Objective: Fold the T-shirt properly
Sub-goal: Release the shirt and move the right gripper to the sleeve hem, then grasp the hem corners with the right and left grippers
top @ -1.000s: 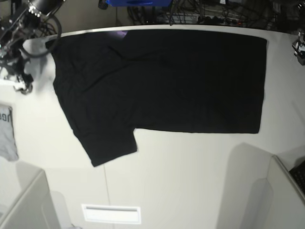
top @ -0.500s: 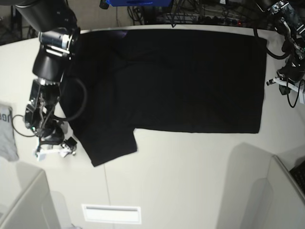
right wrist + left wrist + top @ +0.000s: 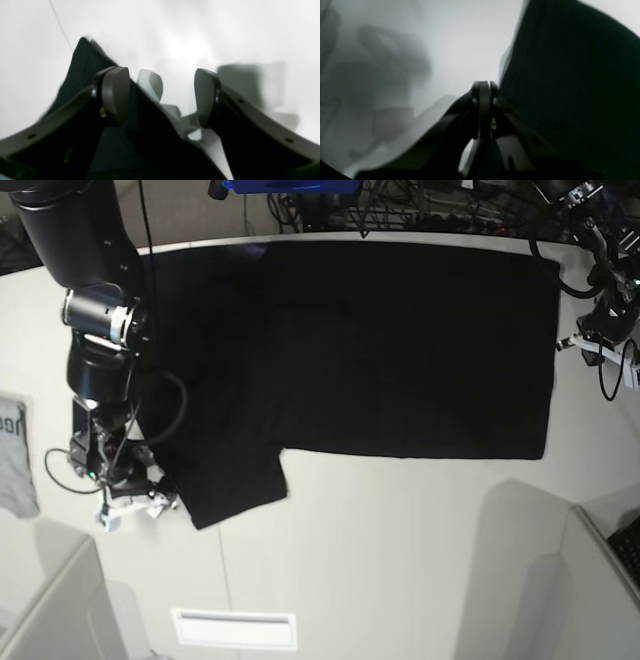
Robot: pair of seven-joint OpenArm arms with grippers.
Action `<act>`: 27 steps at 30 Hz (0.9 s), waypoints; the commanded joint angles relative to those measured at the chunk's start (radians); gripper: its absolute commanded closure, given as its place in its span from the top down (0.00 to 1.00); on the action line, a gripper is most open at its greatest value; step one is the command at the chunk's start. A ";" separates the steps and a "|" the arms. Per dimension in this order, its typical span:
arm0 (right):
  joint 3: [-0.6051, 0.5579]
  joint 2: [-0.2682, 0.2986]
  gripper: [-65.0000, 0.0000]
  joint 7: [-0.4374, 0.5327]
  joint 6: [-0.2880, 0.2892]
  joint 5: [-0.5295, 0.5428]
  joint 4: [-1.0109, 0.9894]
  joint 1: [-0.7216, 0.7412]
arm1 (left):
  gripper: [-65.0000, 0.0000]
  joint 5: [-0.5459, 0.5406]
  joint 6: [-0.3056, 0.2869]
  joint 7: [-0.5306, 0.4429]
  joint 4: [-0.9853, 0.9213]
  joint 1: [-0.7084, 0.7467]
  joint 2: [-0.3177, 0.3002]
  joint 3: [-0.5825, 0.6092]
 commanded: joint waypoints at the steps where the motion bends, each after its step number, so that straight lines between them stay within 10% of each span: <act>1: -0.038 -0.001 0.59 -0.064 0.019 0.003 0.001 0.010 | 0.00 -0.008 -0.001 -0.022 0.005 -0.006 -0.020 -0.005; 19: -0.147 0.000 0.47 -0.181 0.031 0.006 0.230 -0.107 | 0.00 -0.006 -0.001 -0.022 -0.018 -0.028 -0.020 -0.004; 27: -0.148 0.000 0.21 -0.107 0.031 0.004 0.191 -0.105 | 0.00 -0.006 -0.001 -0.022 -0.018 -0.029 -0.020 -0.002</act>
